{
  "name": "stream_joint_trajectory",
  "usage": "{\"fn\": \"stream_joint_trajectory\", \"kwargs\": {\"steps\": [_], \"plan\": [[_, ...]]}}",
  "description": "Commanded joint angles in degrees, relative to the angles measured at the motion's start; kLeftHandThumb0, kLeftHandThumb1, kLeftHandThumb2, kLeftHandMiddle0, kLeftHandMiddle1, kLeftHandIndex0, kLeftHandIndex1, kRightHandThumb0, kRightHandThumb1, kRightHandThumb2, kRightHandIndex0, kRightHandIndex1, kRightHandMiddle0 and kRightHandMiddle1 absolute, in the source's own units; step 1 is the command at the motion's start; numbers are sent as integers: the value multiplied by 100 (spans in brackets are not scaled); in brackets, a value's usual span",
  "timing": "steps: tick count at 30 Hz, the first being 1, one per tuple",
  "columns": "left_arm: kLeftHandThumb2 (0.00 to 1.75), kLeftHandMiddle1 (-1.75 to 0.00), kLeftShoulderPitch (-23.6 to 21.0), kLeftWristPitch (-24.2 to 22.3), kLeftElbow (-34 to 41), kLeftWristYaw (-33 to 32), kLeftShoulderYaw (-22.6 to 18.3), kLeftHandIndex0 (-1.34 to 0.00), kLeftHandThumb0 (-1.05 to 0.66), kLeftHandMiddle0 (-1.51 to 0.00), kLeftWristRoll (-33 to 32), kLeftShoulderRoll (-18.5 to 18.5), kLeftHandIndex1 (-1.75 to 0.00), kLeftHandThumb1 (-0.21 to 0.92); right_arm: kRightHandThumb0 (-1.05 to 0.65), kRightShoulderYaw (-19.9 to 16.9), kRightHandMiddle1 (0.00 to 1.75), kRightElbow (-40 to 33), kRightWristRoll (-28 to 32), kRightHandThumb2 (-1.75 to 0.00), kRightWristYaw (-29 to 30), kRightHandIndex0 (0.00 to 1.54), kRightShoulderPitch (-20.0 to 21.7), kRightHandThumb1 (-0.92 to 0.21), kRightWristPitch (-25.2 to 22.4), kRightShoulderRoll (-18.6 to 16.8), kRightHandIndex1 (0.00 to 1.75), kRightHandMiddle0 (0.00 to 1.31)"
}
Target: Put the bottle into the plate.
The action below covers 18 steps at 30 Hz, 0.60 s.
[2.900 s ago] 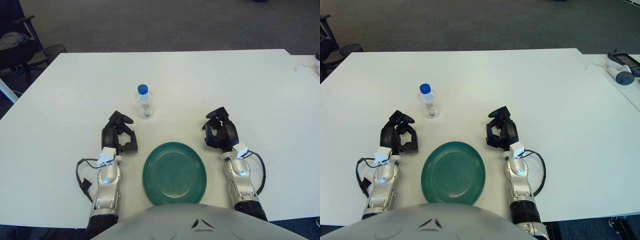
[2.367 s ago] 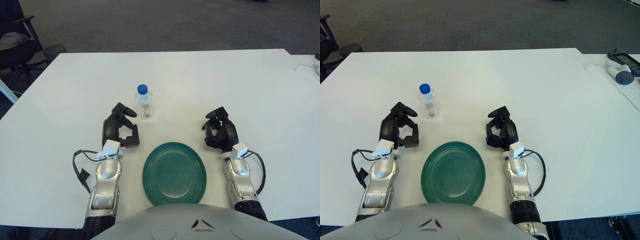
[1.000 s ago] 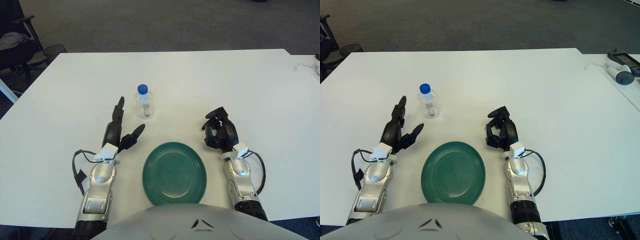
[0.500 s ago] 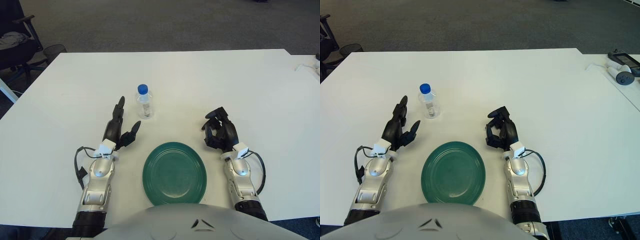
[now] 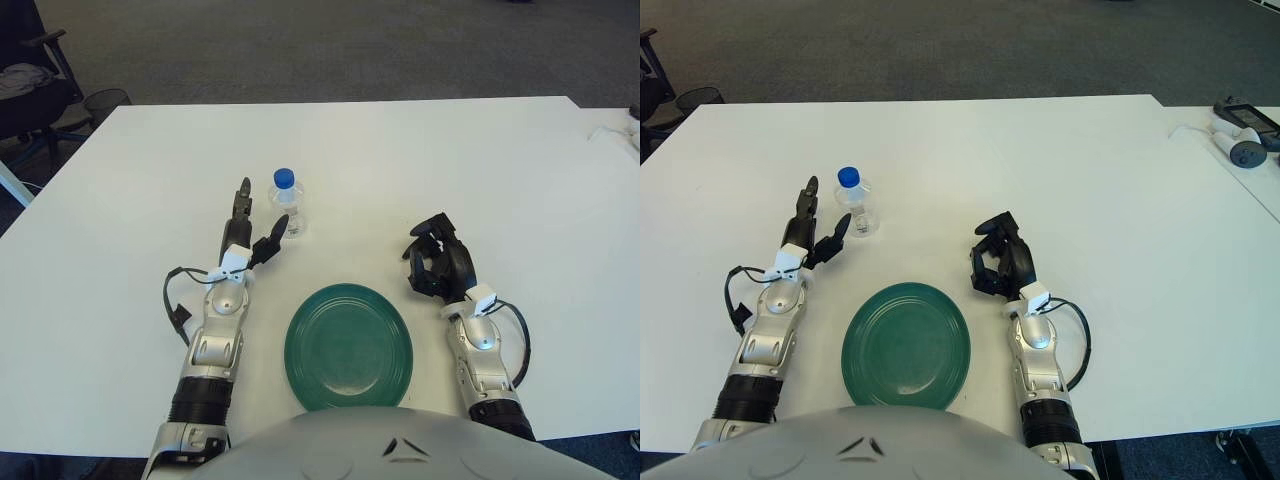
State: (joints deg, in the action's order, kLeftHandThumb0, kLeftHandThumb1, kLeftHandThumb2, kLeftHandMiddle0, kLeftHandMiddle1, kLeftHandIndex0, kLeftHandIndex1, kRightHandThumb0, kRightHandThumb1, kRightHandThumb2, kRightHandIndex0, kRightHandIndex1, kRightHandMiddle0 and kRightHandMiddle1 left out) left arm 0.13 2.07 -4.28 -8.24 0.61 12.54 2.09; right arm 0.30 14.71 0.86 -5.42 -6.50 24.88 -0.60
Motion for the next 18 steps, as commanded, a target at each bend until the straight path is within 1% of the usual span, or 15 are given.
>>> {"fn": "stream_joint_trajectory", "kwargs": {"steps": [1, 8, 18], "plan": [[34, -11, -143, 81, -179, -186, 14, 0, -105, -10, 136, 21, -32, 92, 0, -4, 175, 326, 49, -107, -14, 49, -253, -53, -221, -7, 171, 20], [19, -17, -239, 114, -233, -361, 122, 0, -105, -6, 295, -3, -29, 92, 0, -2, 175, 328, 48, -107, -9, 49, -257, -53, -207, 1, 171, 21], [12, -20, -348, 145, -325, -393, 248, 0, -105, -2, 424, 60, -24, 87, 0, 2, 175, 319, 50, -107, -12, 48, -257, -53, -236, 6, 171, 20]]}}
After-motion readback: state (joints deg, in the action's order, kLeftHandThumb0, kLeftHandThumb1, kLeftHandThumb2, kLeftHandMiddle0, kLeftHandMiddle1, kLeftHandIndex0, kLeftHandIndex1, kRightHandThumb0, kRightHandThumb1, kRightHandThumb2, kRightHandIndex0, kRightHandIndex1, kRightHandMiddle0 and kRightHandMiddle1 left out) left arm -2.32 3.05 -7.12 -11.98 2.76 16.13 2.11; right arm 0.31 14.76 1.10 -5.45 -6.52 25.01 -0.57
